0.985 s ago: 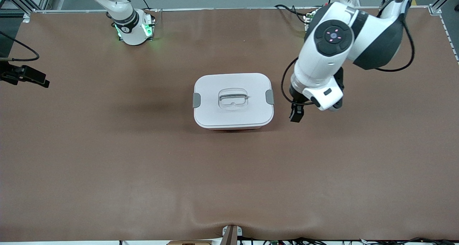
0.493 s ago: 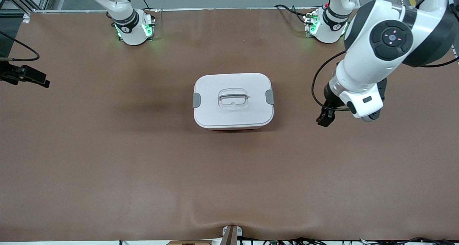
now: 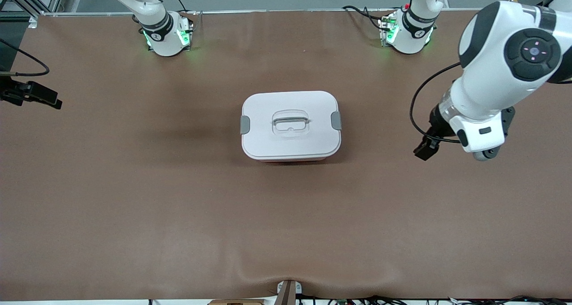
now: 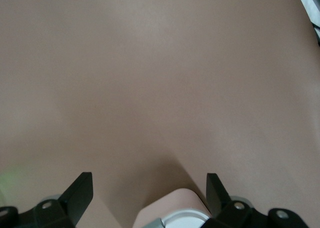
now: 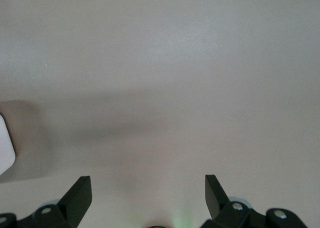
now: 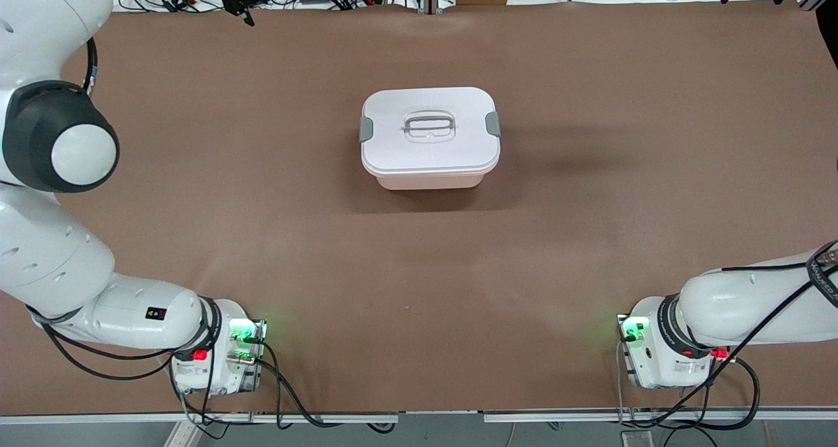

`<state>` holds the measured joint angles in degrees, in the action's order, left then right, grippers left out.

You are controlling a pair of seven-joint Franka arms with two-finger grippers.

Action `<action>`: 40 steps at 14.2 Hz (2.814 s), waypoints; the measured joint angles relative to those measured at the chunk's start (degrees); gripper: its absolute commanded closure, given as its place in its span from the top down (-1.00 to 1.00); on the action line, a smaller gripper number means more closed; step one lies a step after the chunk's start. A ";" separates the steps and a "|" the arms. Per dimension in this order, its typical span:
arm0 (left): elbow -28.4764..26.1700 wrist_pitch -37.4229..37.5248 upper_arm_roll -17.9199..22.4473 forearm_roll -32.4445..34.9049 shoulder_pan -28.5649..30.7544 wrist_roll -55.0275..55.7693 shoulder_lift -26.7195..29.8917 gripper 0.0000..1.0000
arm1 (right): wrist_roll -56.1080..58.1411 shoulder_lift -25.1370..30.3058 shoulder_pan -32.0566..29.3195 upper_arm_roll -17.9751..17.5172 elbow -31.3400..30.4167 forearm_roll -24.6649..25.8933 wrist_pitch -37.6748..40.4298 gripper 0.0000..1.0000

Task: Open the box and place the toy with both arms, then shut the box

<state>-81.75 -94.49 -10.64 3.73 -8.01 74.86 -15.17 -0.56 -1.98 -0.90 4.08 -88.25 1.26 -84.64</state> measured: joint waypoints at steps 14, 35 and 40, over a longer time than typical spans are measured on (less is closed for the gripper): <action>0.32 0.08 0.15 0.03 3.56 -17.46 1.53 1.00 | 0.00 0.00 -0.01 0.13 0.06 0.00 -0.16 1.00; 0.42 12.09 2.65 -1.37 9.32 -57.52 11.35 1.00 | -0.01 0.01 0.09 0.03 0.19 -0.50 -0.30 1.00; -1.08 15.07 5.76 -3.43 9.27 -63.62 14.45 1.00 | -0.40 0.03 0.14 0.00 0.73 -2.95 -0.29 1.00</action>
<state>-82.84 -79.42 -4.88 0.29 1.26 11.24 -0.72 -0.97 -1.95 -0.77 4.08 -87.52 -1.69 -84.93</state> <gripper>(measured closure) 0.000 0.000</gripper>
